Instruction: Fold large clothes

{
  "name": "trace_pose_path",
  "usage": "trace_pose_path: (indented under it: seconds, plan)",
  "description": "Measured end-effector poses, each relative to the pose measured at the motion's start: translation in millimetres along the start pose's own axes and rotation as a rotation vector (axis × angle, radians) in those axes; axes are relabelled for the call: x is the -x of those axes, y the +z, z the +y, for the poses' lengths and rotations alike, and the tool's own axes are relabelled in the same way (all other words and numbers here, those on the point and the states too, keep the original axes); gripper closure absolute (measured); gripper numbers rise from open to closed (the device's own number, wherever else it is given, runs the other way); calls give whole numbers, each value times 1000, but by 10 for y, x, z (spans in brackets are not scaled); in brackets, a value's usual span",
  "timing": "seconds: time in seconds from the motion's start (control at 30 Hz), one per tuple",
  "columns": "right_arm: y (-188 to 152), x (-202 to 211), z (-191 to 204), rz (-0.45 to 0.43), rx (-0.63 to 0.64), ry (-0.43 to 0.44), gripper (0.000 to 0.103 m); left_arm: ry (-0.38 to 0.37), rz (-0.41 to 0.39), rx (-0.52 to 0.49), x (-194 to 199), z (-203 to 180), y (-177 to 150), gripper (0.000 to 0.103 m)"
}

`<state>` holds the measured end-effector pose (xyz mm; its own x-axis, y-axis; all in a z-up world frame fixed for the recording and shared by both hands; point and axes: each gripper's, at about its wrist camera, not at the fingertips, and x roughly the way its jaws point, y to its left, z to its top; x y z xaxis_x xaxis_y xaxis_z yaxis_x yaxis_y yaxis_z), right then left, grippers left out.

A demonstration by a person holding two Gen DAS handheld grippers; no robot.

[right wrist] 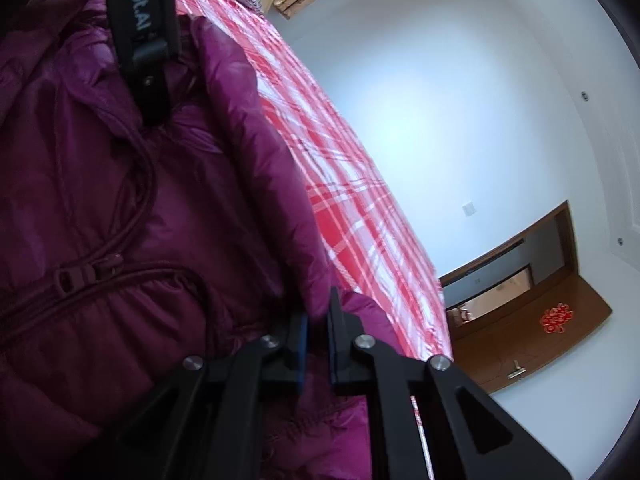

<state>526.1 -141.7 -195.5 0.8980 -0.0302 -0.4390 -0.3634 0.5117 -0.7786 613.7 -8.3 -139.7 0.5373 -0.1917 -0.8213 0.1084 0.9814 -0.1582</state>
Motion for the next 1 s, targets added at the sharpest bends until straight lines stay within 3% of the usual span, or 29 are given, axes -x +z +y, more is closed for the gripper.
trace_pose_path:
  seconds: [0.1, 0.17, 0.27, 0.37, 0.47, 0.5, 0.57, 0.63, 0.8, 0.83, 0.9, 0.97, 1.0]
  plan:
    - [-2, -9, 24, 2, 7, -14, 92, -2, -138, -94, 373, -174, 41, 33]
    - [0, -11, 33, 2, 10, -20, 92, 65, -169, -202, 411, -306, 82, 33]
    - [11, 1, 62, 2, 11, -30, 92, 30, -178, -108, 320, -186, 285, 33]
    - [14, 21, 95, -1, 14, -43, 92, -3, -165, -20, 198, -94, 442, 33]
    - [11, 44, 137, -5, 8, -46, 92, 73, -78, -3, -71, -80, 410, 33]
    - [11, 46, 138, -5, 6, -44, 92, 140, -17, -27, -235, -80, 338, 33]
    - [-3, 58, 151, -8, 1, -39, 92, 176, 32, -26, -418, -26, 216, 32]
    - [-3, 63, 151, -10, -2, -30, 92, 145, 20, 20, -439, 52, 117, 31]
    - [-4, 97, 91, -9, -9, 1, 91, 174, -34, 14, -453, 15, 11, 28]
    - [-5, 131, 53, -15, -19, 25, 88, 163, -46, 24, -443, 28, 9, 28]
    - [-17, 284, -98, -57, -74, 107, 69, 136, -63, 47, -447, 99, -11, 27]
    - [-32, 482, -305, -107, -165, 194, 45, 126, -73, 57, -443, 116, -20, 26]
    - [-33, 551, -429, -116, -223, 245, 44, 128, -75, 54, -435, 101, -30, 26]
